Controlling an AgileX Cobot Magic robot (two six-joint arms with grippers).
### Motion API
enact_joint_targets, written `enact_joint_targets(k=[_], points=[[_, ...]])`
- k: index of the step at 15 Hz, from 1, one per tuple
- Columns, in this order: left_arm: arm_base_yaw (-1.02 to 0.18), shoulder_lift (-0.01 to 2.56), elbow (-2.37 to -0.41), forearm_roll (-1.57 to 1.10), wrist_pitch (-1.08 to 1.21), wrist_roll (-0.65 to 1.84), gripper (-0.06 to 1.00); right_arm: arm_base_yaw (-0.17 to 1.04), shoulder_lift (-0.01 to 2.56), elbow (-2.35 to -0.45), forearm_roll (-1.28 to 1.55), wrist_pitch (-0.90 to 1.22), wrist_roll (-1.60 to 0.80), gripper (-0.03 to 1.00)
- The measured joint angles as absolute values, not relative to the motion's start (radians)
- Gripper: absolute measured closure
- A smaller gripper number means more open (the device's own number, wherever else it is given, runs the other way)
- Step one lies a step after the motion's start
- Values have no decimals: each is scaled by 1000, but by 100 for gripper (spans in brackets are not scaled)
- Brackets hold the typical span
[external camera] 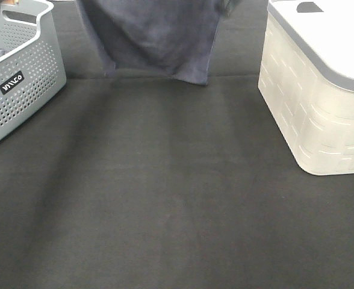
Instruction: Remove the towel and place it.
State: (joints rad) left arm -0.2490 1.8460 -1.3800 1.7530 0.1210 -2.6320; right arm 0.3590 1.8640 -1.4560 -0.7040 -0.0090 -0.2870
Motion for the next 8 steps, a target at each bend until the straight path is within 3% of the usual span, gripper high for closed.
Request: enact_joint_targets(k=[3,8], points=[[-285,1797,-1189,1753,162,-2631,94,359,1768,-1173,-705,-151,-287,95],[-358,1709,-917,1760,189,-2627,94,359,1687,-934,-710,-199,-270,95]])
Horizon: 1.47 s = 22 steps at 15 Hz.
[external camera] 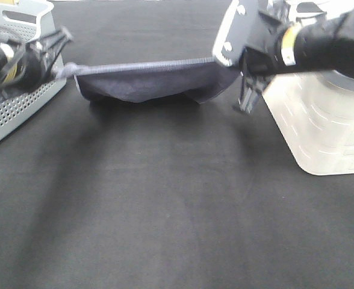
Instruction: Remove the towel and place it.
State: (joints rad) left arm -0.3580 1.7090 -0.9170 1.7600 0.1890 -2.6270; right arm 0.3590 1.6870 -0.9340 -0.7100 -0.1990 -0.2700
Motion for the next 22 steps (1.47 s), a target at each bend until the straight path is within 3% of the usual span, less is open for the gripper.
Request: enact_joint_targets(k=[6,19,20,22], points=[[-361,1648,-718,1756,83,-2458,94,352,1685,-618,-811,-390,-269,95],[-361,1647,-604,1720,48,-2279,94,349,1837,-585,-873,-467,-269,95],[-356,1647,-602,1718,65,-2266,90,346,1837,-585,-871,-442,-269,90],[-338,1647,-602,1711,106,-2261,69,334,1839,-573,-868,-376,-269,71]])
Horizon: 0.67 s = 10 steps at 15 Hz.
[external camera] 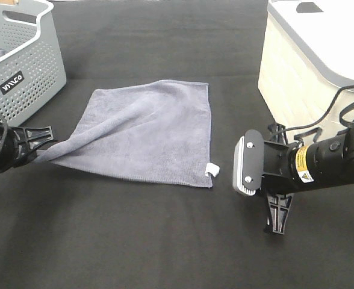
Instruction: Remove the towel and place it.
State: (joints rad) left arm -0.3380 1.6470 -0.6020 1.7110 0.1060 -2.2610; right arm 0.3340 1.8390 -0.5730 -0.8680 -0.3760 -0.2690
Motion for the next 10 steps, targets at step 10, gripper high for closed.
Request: enact_joint_targets(k=[10], points=[[-337,1607,-601,1709,23,-2260,15,333,1775,-573,-867,-369,-269,43]])
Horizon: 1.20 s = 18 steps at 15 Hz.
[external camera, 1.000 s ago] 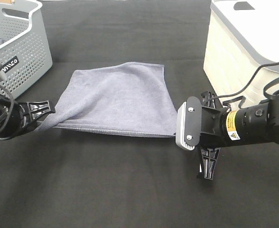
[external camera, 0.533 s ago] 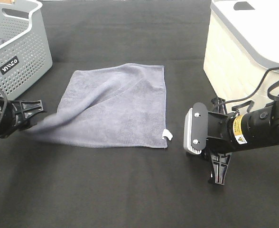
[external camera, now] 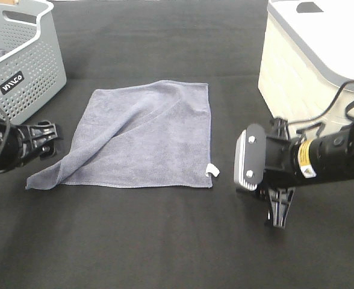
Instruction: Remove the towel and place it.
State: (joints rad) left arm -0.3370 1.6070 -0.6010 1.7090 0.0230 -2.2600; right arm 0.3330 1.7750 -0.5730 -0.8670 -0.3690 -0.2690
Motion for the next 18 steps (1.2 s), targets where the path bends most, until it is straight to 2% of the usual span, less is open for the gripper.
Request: enact_joint_targets(k=[3,7,12,15,18], points=[[-337,1573,-654,1709,-35,-2259,15,333,1686,-571,-830,-369,-268,43],[-337,1570,-874,1709,-200,-2259,15,333,1494,-570,-666,-369,-268,43],[-337,1569,-1123,1710,-231,-2178,15,333,1337,-603,-558,-369,-268,43],[-337,1568,-1269,1712,-169,-2054,15,333,1314,-678,-426,-368,-273,43],[-337,1568,-1352,1719,68,-1849,16,333,1315,-795,-174,-367,-376,43]])
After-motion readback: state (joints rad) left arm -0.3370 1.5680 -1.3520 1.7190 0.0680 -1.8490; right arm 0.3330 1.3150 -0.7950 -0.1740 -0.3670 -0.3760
